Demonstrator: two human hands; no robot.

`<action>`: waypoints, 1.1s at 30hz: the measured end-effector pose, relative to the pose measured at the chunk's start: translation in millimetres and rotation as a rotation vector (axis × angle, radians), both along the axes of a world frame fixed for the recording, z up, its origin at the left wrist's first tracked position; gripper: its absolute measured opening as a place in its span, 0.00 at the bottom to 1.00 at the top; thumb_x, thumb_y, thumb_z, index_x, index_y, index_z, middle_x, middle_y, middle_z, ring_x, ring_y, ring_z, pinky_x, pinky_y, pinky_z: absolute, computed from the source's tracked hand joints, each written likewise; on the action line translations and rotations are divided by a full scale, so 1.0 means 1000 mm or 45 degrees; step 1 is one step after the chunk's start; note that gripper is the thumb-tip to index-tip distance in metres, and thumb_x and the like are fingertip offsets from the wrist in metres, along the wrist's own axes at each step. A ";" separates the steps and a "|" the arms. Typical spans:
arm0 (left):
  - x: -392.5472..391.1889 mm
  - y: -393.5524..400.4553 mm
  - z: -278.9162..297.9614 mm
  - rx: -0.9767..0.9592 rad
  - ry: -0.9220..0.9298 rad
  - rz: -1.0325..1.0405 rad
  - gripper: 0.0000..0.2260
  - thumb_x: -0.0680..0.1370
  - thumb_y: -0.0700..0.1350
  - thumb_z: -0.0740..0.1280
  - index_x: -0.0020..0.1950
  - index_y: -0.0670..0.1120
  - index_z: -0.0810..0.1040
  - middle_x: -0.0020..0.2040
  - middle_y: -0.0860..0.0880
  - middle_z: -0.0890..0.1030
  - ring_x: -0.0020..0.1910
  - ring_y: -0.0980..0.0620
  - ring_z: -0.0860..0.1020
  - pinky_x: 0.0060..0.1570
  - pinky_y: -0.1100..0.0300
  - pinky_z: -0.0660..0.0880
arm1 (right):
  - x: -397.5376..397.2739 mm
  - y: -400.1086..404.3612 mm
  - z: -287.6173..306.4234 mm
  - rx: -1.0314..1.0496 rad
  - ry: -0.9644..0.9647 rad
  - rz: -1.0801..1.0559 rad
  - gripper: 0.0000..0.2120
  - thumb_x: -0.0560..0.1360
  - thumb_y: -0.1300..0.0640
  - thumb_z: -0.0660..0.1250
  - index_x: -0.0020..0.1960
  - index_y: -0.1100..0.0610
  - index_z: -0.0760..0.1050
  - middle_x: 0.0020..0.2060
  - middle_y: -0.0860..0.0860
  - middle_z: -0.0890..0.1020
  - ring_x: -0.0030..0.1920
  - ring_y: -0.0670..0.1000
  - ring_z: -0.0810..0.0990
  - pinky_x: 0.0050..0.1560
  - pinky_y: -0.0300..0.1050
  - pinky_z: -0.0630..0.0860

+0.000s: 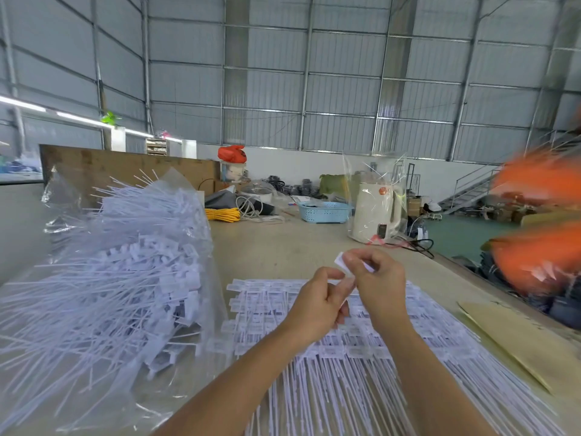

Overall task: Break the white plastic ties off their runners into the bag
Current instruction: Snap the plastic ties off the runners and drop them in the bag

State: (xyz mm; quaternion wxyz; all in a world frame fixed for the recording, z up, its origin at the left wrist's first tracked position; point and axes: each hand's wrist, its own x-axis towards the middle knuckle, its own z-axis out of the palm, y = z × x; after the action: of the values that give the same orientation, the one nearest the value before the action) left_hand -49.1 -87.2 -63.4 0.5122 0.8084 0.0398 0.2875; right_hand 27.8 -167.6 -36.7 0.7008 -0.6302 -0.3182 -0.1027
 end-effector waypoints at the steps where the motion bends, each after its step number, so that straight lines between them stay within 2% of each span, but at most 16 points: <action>1: 0.000 -0.001 0.002 -0.034 0.028 -0.033 0.08 0.81 0.49 0.61 0.55 0.46 0.71 0.32 0.51 0.76 0.25 0.57 0.73 0.28 0.63 0.71 | 0.002 -0.002 0.001 0.044 -0.004 -0.044 0.09 0.72 0.62 0.70 0.37 0.49 0.78 0.37 0.42 0.81 0.39 0.35 0.78 0.44 0.37 0.72; 3: 0.001 -0.005 0.004 -0.036 0.060 -0.067 0.04 0.81 0.44 0.62 0.49 0.45 0.74 0.29 0.51 0.75 0.22 0.57 0.71 0.25 0.65 0.69 | 0.005 -0.005 0.002 0.147 0.029 -0.104 0.10 0.72 0.61 0.70 0.37 0.47 0.77 0.35 0.39 0.81 0.39 0.34 0.78 0.43 0.36 0.71; 6: -0.001 -0.007 0.015 0.119 0.003 0.088 0.08 0.81 0.43 0.62 0.46 0.41 0.79 0.28 0.52 0.74 0.21 0.61 0.69 0.25 0.70 0.65 | 0.008 -0.005 0.004 0.252 0.090 -0.101 0.05 0.73 0.58 0.71 0.40 0.49 0.78 0.36 0.39 0.81 0.40 0.42 0.79 0.44 0.44 0.75; 8: -0.007 -0.006 0.027 0.401 -0.034 0.250 0.10 0.80 0.44 0.63 0.48 0.42 0.82 0.31 0.51 0.76 0.24 0.61 0.68 0.26 0.71 0.63 | 0.007 -0.006 0.006 0.318 0.115 -0.070 0.02 0.74 0.57 0.69 0.43 0.54 0.79 0.34 0.43 0.80 0.34 0.44 0.77 0.36 0.43 0.75; 10: -0.017 -0.003 0.042 0.666 0.006 0.389 0.09 0.81 0.45 0.62 0.49 0.45 0.82 0.32 0.54 0.75 0.26 0.62 0.67 0.27 0.68 0.61 | 0.005 -0.006 0.005 0.340 0.126 -0.043 0.06 0.77 0.55 0.65 0.44 0.55 0.78 0.30 0.47 0.79 0.27 0.43 0.75 0.26 0.38 0.71; 12: -0.031 0.004 0.060 0.723 0.018 0.514 0.09 0.81 0.45 0.61 0.47 0.50 0.80 0.31 0.58 0.72 0.27 0.62 0.67 0.27 0.66 0.61 | 0.004 -0.007 0.005 0.297 0.112 -0.016 0.09 0.78 0.52 0.62 0.45 0.56 0.77 0.29 0.46 0.79 0.26 0.44 0.74 0.23 0.36 0.69; 15: -0.065 0.029 0.084 0.598 -0.101 0.687 0.11 0.81 0.42 0.59 0.40 0.51 0.76 0.33 0.51 0.76 0.32 0.52 0.74 0.34 0.58 0.71 | 0.004 -0.007 0.003 0.250 0.098 -0.008 0.12 0.79 0.51 0.61 0.47 0.60 0.76 0.34 0.46 0.78 0.26 0.43 0.74 0.24 0.37 0.69; 17: -0.093 0.060 0.088 0.657 -0.113 0.905 0.11 0.80 0.41 0.60 0.40 0.47 0.78 0.37 0.45 0.79 0.38 0.44 0.76 0.40 0.54 0.71 | 0.005 -0.006 0.003 0.232 0.105 -0.018 0.12 0.79 0.51 0.60 0.47 0.60 0.75 0.37 0.47 0.78 0.27 0.44 0.74 0.25 0.38 0.69; 20: -0.132 0.113 0.076 0.803 0.230 1.226 0.08 0.78 0.37 0.62 0.46 0.39 0.81 0.46 0.37 0.81 0.48 0.37 0.77 0.46 0.51 0.71 | 0.006 -0.004 0.002 0.179 0.089 -0.017 0.10 0.79 0.52 0.60 0.48 0.58 0.76 0.38 0.49 0.78 0.27 0.44 0.74 0.27 0.39 0.69; 23: -0.156 0.149 0.057 0.816 0.605 1.386 0.08 0.78 0.38 0.63 0.53 0.38 0.80 0.54 0.37 0.80 0.54 0.37 0.77 0.52 0.50 0.74 | 0.005 -0.001 -0.003 0.082 0.051 -0.017 0.08 0.79 0.54 0.61 0.47 0.58 0.76 0.37 0.48 0.78 0.25 0.42 0.73 0.29 0.40 0.69; 25: -0.164 0.163 0.050 0.782 0.676 1.433 0.09 0.78 0.39 0.64 0.56 0.41 0.79 0.55 0.38 0.80 0.56 0.38 0.77 0.53 0.51 0.74 | 0.004 0.001 -0.006 0.022 0.015 -0.017 0.07 0.79 0.55 0.61 0.45 0.56 0.75 0.36 0.47 0.78 0.25 0.42 0.72 0.29 0.40 0.69; 30: -0.171 0.180 0.047 0.839 0.731 1.529 0.07 0.76 0.37 0.64 0.49 0.41 0.82 0.49 0.40 0.81 0.50 0.39 0.78 0.48 0.51 0.76 | 0.008 0.003 -0.012 -0.072 -0.010 -0.031 0.06 0.79 0.58 0.62 0.46 0.57 0.76 0.37 0.51 0.79 0.24 0.45 0.72 0.27 0.36 0.69; 33: -0.167 0.179 0.050 0.913 0.930 1.505 0.09 0.78 0.38 0.61 0.53 0.43 0.79 0.54 0.43 0.80 0.55 0.42 0.77 0.54 0.52 0.75 | 0.007 0.002 -0.014 -0.084 -0.044 0.002 0.06 0.78 0.60 0.62 0.44 0.55 0.75 0.37 0.52 0.79 0.24 0.43 0.71 0.23 0.31 0.67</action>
State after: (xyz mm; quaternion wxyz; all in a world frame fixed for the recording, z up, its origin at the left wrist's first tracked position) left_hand -216.6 92.2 -13.6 -0.0641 0.8126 0.5344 0.2235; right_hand 35.1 -165.3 -51.0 0.6741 -0.6508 -0.3339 -0.1026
